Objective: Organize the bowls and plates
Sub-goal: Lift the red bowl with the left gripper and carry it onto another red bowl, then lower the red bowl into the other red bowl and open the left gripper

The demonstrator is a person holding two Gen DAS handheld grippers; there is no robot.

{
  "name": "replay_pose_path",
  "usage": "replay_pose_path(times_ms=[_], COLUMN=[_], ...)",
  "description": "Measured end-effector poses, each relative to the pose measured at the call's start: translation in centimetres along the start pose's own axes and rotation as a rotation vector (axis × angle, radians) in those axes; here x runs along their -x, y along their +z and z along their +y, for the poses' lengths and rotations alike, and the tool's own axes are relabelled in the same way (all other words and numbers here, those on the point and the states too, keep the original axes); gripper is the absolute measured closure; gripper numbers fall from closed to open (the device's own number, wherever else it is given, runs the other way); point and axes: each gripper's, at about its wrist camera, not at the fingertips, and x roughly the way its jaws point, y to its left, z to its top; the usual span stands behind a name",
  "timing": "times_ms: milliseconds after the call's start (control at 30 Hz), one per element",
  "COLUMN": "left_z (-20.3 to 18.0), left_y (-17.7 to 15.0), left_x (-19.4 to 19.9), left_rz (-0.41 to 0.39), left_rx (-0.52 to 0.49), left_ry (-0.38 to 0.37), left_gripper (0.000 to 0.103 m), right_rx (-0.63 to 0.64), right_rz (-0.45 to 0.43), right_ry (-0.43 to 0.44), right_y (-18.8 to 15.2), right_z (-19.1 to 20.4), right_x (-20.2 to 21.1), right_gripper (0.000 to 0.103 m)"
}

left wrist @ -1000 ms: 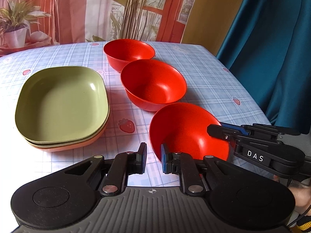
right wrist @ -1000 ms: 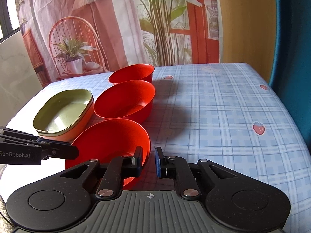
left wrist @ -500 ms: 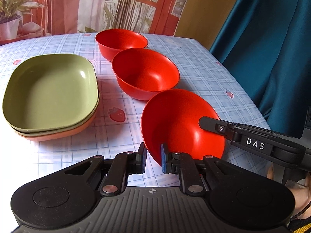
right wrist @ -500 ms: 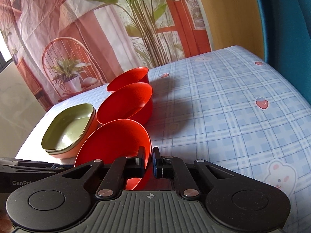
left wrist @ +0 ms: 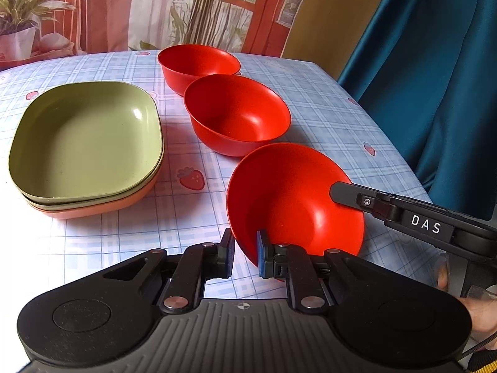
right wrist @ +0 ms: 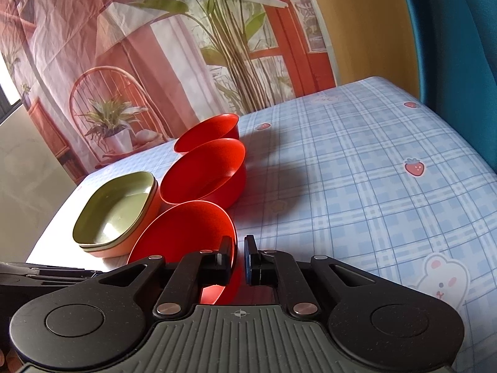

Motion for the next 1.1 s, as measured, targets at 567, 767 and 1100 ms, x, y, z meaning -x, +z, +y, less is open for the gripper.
replay_pose_path(times_ms=[567,767,1100], left_z=[-0.4,-0.5,0.8], left_y=[1.7,3.7,8.8], left_x=[2.7,3.4,1.2], left_rz=[-0.09,-0.12,-0.119], left_rx=[-0.044,-0.062,-0.049], left_ry=[0.01,0.037,0.087], left_gripper=[0.087,0.087,0.087], right_rx=[-0.04,-0.032,0.018], right_rz=[-0.058,-0.086,-0.127], right_ry=[0.045,0.082,0.113], right_y=[1.6,4.1,10.0], right_z=[0.4,1.1,1.5], right_x=[1.3,0.9,-2.6], right_gripper=[0.099,0.099,0.099])
